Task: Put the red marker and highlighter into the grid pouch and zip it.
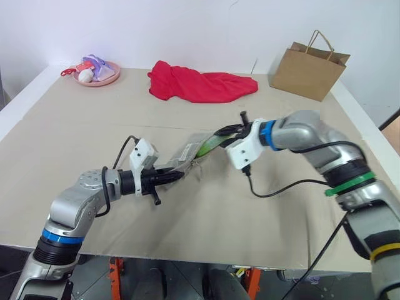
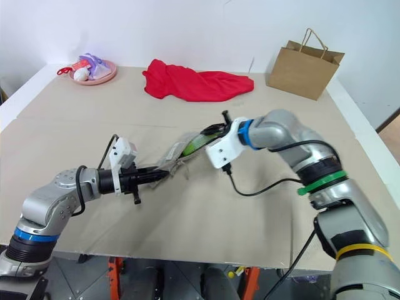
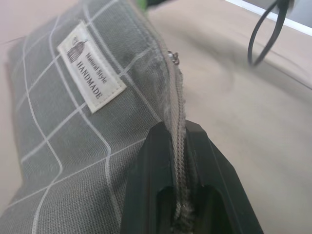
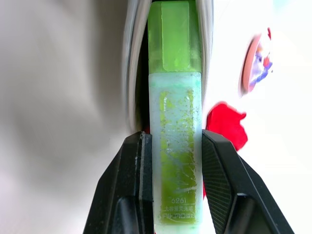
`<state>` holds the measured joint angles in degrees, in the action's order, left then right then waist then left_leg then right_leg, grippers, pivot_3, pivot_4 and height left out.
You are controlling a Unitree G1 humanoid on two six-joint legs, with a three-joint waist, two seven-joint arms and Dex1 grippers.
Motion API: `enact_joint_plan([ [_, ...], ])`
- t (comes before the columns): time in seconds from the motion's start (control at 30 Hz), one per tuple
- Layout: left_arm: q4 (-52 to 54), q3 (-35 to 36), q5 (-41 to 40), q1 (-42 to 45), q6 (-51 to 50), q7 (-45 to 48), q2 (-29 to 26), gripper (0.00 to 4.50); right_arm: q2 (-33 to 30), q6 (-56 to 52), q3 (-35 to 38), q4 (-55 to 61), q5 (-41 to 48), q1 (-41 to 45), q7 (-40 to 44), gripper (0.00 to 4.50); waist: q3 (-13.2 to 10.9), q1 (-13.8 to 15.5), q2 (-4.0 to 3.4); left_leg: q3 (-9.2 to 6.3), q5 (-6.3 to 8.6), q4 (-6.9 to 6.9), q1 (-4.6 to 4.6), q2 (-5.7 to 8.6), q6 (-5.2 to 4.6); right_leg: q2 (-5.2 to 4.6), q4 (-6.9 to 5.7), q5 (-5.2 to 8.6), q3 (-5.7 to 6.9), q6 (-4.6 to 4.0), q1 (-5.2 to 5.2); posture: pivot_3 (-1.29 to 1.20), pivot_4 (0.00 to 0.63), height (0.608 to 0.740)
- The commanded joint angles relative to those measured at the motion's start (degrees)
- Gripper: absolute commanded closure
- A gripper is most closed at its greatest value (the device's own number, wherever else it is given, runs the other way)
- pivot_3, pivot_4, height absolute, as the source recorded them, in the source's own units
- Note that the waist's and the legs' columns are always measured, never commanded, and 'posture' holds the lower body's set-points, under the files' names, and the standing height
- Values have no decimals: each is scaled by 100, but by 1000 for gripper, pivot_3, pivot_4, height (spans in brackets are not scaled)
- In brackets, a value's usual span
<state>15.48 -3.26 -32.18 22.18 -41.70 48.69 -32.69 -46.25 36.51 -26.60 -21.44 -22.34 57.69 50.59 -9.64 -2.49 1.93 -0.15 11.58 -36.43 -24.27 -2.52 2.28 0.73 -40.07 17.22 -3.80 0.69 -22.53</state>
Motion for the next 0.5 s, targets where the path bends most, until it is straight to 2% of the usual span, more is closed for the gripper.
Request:
enact_joint_plan([
  [0.03,271,131,-114,-9,-22,11,-69,4500,-155,-92,337,545,399,-142,301,3500,0,-5,0,0,0,0,2,-1,0,1,0,0,0,0,2,0,150,740],
  [0.2,275,53,-118,32,-47,6,-30,4500,45,-625,433,1125,466,-405,466,3500,-2,-23,-4,1,-1,-1,11,-12,1,17,-5,-7,-5,-13,4,0,150,740],
  [0.5,264,58,-126,55,-66,43,-31,4500,570,-1796,346,1498,-345,-478,231,3500,-4,-3,-6,-2,-8,-3,10,-9,9,17,-6,-10,3,-11,7,0,150,740],
])
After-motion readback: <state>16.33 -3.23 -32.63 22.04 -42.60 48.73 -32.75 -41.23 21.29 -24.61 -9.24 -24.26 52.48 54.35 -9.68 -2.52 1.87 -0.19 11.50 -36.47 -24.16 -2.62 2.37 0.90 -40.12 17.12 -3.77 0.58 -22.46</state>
